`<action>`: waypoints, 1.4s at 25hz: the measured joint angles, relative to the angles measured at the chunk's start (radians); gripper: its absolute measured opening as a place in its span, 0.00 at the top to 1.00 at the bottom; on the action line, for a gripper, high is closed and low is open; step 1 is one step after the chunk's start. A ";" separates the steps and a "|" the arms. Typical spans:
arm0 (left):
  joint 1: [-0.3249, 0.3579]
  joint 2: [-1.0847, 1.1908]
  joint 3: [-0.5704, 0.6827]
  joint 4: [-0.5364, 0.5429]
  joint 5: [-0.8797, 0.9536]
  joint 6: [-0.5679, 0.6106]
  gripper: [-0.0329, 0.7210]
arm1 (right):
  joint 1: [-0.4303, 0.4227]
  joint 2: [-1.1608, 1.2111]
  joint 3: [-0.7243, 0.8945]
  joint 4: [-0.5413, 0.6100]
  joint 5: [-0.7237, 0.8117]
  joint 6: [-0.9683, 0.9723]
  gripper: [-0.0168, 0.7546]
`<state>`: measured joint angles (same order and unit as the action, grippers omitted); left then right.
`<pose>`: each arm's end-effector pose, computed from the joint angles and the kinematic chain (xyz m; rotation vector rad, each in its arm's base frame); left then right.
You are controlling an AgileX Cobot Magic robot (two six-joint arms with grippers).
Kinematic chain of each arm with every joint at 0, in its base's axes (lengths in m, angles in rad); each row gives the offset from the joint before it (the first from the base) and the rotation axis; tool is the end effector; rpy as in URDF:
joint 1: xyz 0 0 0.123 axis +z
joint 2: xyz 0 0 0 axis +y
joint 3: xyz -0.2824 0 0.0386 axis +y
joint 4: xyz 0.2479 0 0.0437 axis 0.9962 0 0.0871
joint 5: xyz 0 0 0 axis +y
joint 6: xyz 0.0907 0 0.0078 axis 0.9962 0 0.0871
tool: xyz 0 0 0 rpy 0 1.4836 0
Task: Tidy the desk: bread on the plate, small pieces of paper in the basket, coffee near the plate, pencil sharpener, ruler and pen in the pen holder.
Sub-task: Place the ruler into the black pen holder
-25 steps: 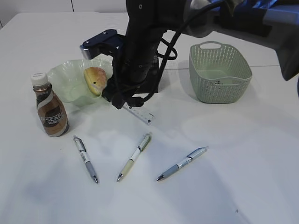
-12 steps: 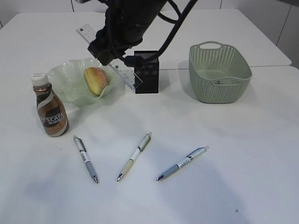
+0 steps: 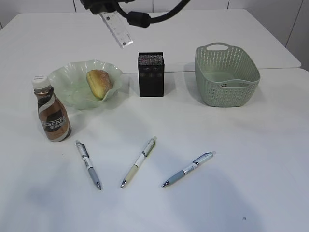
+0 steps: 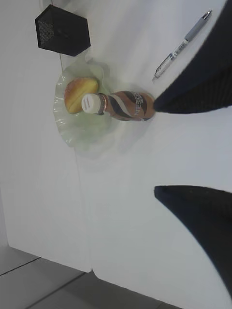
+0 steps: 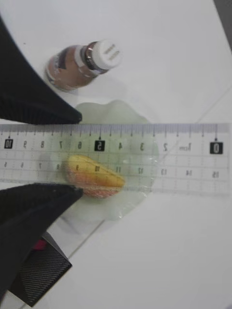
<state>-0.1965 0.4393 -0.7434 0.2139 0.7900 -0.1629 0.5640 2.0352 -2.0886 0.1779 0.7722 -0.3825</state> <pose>0.0689 0.0003 0.3599 0.0815 1.9516 0.0112 0.3992 0.2658 0.3622 -0.9415 1.9950 0.3092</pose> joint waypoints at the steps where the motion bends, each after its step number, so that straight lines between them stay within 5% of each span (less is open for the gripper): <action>1: 0.000 0.000 0.000 0.006 -0.002 0.000 0.50 | 0.000 -0.007 0.000 0.000 -0.032 0.000 0.59; 13: 0.000 0.000 0.000 0.053 -0.060 0.000 0.51 | -0.043 -0.023 0.147 0.000 -0.343 0.029 0.59; 22: 0.000 0.053 0.000 0.061 -0.089 0.000 0.51 | -0.092 -0.074 0.471 0.048 -0.853 0.029 0.59; 35: 0.000 0.100 0.000 0.029 -0.215 0.000 0.51 | -0.146 0.063 0.493 0.064 -1.186 0.026 0.59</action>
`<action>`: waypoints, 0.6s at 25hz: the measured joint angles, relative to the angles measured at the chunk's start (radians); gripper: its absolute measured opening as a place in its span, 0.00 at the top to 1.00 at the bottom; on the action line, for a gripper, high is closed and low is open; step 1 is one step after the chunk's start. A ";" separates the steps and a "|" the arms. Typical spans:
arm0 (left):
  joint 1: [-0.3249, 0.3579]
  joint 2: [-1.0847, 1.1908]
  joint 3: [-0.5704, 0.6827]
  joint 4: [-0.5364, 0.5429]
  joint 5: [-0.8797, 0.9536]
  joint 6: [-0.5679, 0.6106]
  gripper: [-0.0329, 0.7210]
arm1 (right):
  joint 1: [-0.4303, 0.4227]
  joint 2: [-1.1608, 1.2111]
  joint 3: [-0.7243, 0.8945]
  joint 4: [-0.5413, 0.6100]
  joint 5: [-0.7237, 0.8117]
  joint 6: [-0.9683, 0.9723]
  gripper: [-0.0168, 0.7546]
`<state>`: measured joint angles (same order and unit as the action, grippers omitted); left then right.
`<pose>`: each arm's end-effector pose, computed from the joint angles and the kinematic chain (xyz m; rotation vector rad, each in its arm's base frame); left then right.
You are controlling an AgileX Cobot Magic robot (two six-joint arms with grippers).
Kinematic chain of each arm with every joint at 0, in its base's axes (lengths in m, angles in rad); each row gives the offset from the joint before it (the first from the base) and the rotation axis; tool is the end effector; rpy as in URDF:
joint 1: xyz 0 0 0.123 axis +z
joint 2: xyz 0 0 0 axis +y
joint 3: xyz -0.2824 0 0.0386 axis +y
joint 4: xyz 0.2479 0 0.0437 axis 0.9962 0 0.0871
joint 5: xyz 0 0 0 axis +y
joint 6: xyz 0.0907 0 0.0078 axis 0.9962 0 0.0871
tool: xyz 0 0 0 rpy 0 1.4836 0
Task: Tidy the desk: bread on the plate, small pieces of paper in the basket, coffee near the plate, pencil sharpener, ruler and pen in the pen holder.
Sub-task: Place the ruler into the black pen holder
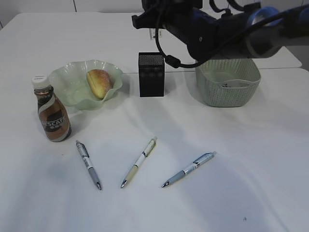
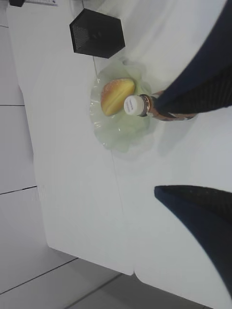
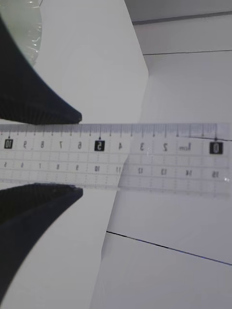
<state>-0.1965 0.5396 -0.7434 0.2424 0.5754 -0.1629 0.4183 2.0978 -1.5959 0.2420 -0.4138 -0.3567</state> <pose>0.0988 -0.0075 0.3699 0.1273 1.8350 0.0121 0.4644 0.1969 0.2655 -0.3591 1.5431 0.1456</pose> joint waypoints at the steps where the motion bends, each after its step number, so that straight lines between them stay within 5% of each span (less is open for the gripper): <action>1: 0.000 0.000 0.000 0.000 -0.004 0.000 0.51 | 0.000 0.006 0.000 0.000 -0.009 0.000 0.59; 15: 0.000 0.018 0.000 0.000 -0.037 0.000 0.51 | 0.000 0.140 -0.004 0.003 -0.226 0.000 0.59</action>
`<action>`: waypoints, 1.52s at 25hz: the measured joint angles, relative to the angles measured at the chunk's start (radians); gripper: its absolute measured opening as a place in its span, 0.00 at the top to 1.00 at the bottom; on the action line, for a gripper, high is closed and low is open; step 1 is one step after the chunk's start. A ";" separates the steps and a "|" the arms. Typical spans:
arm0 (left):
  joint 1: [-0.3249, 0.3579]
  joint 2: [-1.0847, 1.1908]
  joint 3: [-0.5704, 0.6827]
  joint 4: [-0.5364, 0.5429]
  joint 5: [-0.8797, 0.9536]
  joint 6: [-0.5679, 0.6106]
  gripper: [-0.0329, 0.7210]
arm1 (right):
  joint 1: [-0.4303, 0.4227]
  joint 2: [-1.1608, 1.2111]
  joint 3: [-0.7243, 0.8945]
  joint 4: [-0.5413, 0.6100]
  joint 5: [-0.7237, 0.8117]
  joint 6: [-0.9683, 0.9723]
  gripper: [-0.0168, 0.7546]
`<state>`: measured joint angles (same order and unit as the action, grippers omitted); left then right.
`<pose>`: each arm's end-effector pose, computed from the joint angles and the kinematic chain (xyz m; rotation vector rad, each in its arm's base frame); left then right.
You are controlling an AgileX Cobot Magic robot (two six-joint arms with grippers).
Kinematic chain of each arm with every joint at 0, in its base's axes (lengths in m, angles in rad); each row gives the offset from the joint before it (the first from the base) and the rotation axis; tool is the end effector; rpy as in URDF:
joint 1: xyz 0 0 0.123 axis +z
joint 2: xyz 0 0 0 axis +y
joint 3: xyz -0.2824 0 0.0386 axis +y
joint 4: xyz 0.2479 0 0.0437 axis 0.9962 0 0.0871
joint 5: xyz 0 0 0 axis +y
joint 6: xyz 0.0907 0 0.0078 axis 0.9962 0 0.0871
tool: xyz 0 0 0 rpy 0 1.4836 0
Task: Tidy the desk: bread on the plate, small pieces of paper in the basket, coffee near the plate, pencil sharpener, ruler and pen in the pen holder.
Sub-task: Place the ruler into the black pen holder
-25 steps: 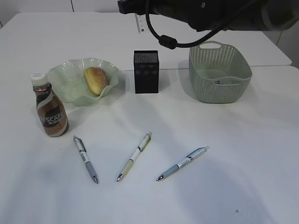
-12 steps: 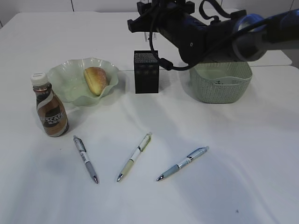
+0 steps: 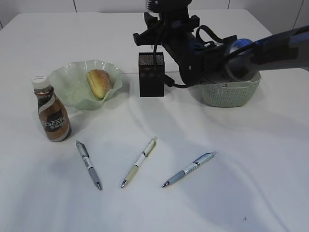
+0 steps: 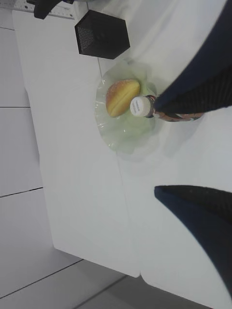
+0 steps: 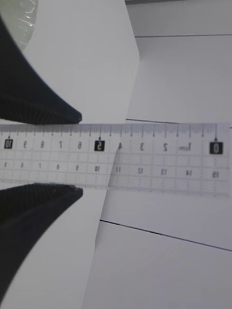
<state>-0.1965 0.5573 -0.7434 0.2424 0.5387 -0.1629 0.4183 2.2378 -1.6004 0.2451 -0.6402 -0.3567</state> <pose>0.1039 -0.0092 0.3712 0.1338 1.8163 0.0063 0.4806 0.1992 0.2153 -0.3122 1.4640 0.1005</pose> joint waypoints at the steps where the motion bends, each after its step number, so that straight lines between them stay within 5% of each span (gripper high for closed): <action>1: 0.000 0.005 0.000 0.000 0.000 0.000 0.51 | -0.001 0.007 -0.008 0.000 -0.006 0.000 0.59; 13: 0.000 0.029 0.002 0.002 -0.032 0.000 0.51 | -0.019 0.118 -0.162 0.002 0.025 0.046 0.59; 38: 0.000 0.036 0.002 0.002 -0.034 0.000 0.51 | -0.057 0.168 -0.168 -0.019 0.141 0.155 0.59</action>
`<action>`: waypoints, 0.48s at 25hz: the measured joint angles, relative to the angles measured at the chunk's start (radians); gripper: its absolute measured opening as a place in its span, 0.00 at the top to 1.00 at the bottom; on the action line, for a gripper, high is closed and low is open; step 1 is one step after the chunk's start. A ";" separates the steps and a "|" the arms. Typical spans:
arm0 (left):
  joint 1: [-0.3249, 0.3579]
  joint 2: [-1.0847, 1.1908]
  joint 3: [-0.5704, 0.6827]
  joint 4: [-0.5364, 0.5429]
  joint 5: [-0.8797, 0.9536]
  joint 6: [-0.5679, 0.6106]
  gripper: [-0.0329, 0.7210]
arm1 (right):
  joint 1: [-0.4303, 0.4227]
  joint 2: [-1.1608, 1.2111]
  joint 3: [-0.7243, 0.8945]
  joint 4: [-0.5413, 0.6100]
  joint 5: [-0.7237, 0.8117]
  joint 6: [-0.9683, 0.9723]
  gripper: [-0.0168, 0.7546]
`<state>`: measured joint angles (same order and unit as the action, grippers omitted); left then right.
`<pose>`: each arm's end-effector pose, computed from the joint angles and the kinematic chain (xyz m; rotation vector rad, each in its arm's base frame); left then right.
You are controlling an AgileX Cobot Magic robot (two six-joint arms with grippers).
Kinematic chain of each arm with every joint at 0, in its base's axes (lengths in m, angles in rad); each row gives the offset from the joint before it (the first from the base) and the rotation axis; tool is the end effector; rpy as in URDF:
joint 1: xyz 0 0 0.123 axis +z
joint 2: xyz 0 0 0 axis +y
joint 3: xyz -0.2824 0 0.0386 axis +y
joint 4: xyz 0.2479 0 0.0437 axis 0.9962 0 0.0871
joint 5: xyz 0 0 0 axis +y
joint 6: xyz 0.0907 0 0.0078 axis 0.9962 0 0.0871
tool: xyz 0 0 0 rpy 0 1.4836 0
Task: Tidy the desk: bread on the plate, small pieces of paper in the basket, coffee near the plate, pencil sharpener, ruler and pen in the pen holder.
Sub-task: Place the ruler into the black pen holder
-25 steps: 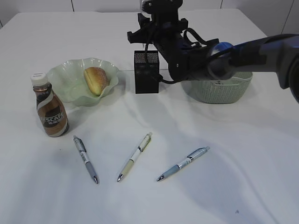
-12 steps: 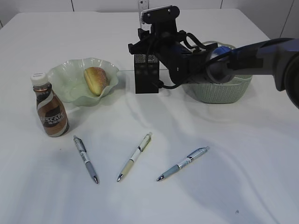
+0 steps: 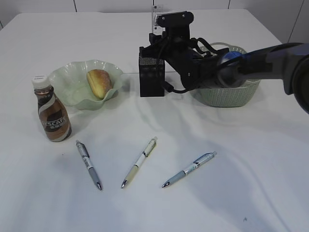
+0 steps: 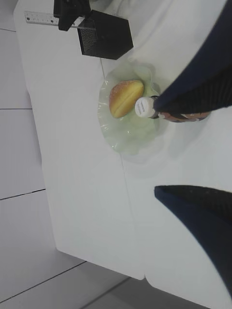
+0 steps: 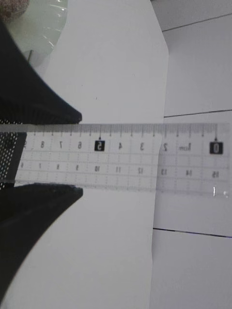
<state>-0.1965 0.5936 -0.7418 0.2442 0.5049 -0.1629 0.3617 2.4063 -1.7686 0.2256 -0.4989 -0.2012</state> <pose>0.1135 -0.0117 0.3697 0.1440 1.8202 0.0051 0.5187 0.1858 0.1656 -0.2147 1.6219 0.1881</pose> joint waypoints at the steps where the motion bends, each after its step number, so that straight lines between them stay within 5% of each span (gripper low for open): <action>1: 0.000 0.008 0.000 0.000 -0.001 0.000 0.51 | 0.000 0.005 0.000 0.000 0.000 0.000 0.59; 12: 0.000 0.033 0.000 0.000 -0.002 0.000 0.51 | 0.000 0.075 -0.142 -0.034 0.087 0.048 0.59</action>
<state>-0.1965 0.6262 -0.7418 0.2442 0.5025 -0.1629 0.3617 2.4809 -1.9106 0.1917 -0.4122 -0.1528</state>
